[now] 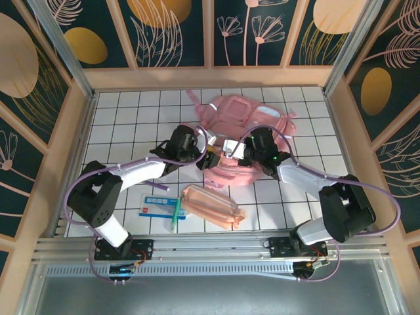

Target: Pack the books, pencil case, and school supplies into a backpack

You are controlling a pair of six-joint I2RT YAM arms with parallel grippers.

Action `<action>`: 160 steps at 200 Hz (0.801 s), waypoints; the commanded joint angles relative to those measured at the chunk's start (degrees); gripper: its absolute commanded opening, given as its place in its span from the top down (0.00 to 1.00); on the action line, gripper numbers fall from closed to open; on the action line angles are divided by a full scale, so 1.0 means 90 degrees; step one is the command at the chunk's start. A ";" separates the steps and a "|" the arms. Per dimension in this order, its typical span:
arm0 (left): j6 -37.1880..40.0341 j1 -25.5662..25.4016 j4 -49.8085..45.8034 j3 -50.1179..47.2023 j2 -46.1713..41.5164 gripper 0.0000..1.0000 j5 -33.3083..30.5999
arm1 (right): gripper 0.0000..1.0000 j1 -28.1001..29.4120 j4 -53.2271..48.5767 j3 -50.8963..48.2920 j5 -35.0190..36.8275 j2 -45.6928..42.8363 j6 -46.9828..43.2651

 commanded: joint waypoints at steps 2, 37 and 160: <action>0.0379 -0.0004 0.0556 0.0073 0.0133 0.51 0.0368 | 1.00 -0.0006 0.0247 0.0226 -0.0659 -0.0307 0.0131; 0.0361 -0.0014 0.1015 -0.0022 0.0167 0.52 0.0884 | 1.00 -0.0005 0.0174 0.0275 -0.0726 -0.0289 0.0234; 0.0708 -0.0078 0.0410 0.0286 0.0446 0.56 -0.0341 | 1.00 0.0014 0.0236 0.0341 -0.0793 -0.0317 0.0509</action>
